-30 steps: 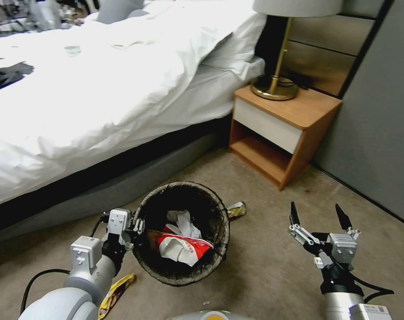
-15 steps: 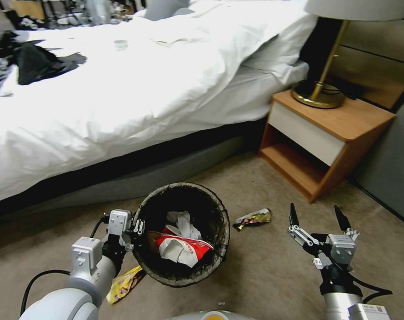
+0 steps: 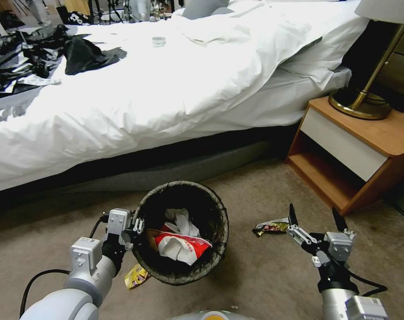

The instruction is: Pick up the trash bin, then pick up the garbage from the floor and place it into the trash bin.

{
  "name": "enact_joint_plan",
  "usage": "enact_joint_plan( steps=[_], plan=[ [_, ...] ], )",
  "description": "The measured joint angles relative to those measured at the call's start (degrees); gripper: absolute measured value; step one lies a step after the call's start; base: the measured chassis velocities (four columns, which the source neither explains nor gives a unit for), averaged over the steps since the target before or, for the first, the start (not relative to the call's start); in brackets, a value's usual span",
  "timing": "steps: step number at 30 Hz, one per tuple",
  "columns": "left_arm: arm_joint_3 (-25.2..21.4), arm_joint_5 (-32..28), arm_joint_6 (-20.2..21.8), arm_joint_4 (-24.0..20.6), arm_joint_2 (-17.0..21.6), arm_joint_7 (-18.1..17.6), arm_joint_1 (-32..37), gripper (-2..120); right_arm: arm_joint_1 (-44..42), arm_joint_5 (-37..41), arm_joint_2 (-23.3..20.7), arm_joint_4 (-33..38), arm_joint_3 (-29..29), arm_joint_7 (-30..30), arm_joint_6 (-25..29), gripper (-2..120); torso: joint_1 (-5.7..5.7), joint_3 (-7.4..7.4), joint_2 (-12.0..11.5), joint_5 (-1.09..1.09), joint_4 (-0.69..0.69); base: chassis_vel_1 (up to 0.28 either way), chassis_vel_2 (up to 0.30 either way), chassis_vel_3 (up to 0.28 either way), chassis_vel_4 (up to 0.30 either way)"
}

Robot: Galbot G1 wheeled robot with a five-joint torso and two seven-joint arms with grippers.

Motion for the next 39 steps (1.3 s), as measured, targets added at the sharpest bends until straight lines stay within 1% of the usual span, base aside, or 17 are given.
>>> enact_joint_plan(
  steps=[4, 5, 8, 9, 11, 12, 13, 15, 16, 17, 20, 21, 24, 27, 31, 37, 39],
  plan=[
    [-0.1, 0.0, 0.0, 0.0, 0.2, 0.0, 0.2, 2, 6.0, 12.3, -0.2, -1.7, -0.9, 4.6, -11.7, 100, 0.01, 0.00, 0.0, 0.00, 0.01, 0.000, 0.000, 0.000, 0.000],
    [-0.1, 0.0, 0.0, 0.0, 0.2, 0.0, 0.2, 2, 6.0, 12.3, -0.2, -1.7, -0.9, 4.6, -11.7, 100, 0.01, 0.00, 0.0, 0.00, 0.01, 0.000, 0.000, 0.000, 0.000],
    [-0.2, 0.0, 0.0, 0.0, 0.2, 0.0, 0.4, 2, 11.4, 19.6, 0.2, -3.4, -1.6, 8.4, -17.9, 100, 0.00, 0.00, 0.0, 0.00, 0.02, 0.000, 0.000, 0.000, 0.000],
    [-0.2, 0.0, 0.0, 0.0, 0.2, 0.0, 0.4, 2, 11.4, 19.6, 0.2, -3.4, -1.6, 8.4, -17.9, 100, 0.00, 0.00, 0.0, 0.00, 0.02, 0.000, 0.000, 0.000, 0.000],
    [-0.3, 0.0, 0.0, 0.0, 0.2, 0.0, 0.6, 2, 16.3, 25.2, 0.2, -5.2, -2.4, 12.4, -21.8, 100, 0.00, 0.00, 0.0, -0.01, 0.02, 0.000, 0.000, 0.000, 0.000],
    [-0.3, 0.0, 0.0, 0.0, 0.2, 0.0, 0.6, 2, 18.1, 27.4, 0.2, -6.0, -2.9, 14.1, -22.9, 100, 0.00, 0.00, 0.0, -0.01, 0.02, 0.000, 0.000, 0.000, 0.000],
    [-0.3, 0.0, 0.0, 0.0, 0.2, 0.0, 0.6, 2, 18.1, 27.4, 0.2, -6.0, -2.9, 14.1, -22.9, 100, 0.00, 0.00, 0.0, -0.01, 0.02, 0.000, 0.000, 0.000, 0.000],
    [-0.3, 0.0, 0.0, 0.0, 0.1, 0.0, 0.7, 2, 22.9, 34.6, 0.3, -8.8, -4.5, 19.2, -25.5, 100, 0.00, 0.00, 0.0, -0.01, 0.03, 0.000, 0.000, 0.000, 0.000],
    [-0.3, 0.0, 0.0, 0.0, 0.0, 0.0, 0.7, 2, 24.8, 37.5, 0.3, -10.3, -5.3, 21.7, -26.0, 100, 0.00, 0.00, 0.0, 0.00, 0.02, 0.000, 0.000, 0.000, 0.000],
    [-0.3, 0.0, 0.0, 0.0, 0.0, 0.0, 0.7, 2, 24.8, 37.5, 0.3, -10.3, -5.3, 21.7, -26.0, 100, 0.00, 0.00, 0.0, 0.00, 0.02, 0.000, 0.000, 0.000, 0.000],
    [-0.4, 0.0, 0.1, 0.0, 0.1, 0.0, 0.7, 2, 28.2, 42.5, 0.6, -14.7, -6.1, 25.2, -26.2, 100, 0.00, 0.01, 0.0, 0.00, 0.03, 0.000, 0.000, 0.000, 0.000],
    [-0.4, 0.0, 0.1, 0.0, 0.1, 0.0, 0.7, 2, 28.2, 42.5, 0.6, -14.7, -6.1, 25.2, -26.2, 100, 0.00, 0.01, 0.0, 0.00, 0.03, 0.000, 0.000, 0.000, 0.000],
    [-0.3, -0.1, 0.1, 0.0, 0.3, 0.0, 0.6, 2, 30.3, 45.4, 1.2, -19.8, -5.9, 27.1, -25.8, 100, 0.00, 0.01, 0.0, -0.01, 0.01, 0.000, 0.000, 0.000, 0.000],
    [-0.2, -0.1, 0.1, 0.0, 0.1, 0.0, 0.8, 2, 31.6, 47.4, 1.5, -22.6, -5.9, 28.4, -25.4, 100, 0.00, 0.00, 0.0, 0.00, 0.01, 0.000, 0.000, 0.000, 0.000],
    [-0.3, -0.1, 0.2, 0.0, 0.0, 0.0, 0.9, 2, 33.6, 48.7, 2.1, -26.1, -6.2, 29.8, -24.9, 100, 0.00, 0.00, 0.0, 0.00, 0.02, 0.000, 0.000, 0.000, 0.000],
    [-0.4, -0.1, 0.2, 0.0, -0.1, 0.0, 1.1, 2, 36.5, 48.3, 2.3, -30.3, -6.6, 29.9, -23.9, 100, 0.00, 0.00, 0.0, 0.00, 0.02, 0.000, 0.000, 0.000, 0.000],
    [-0.4, -0.1, 0.2, 0.0, -0.1, 0.0, 1.1, 2, 38.4, 47.4, 2.6, -33.2, -6.6, 28.9, -23.0, 100, 0.00, 0.00, 0.0, 0.00, 0.02, 0.000, 0.000, 0.000, 0.000]
  ],
)
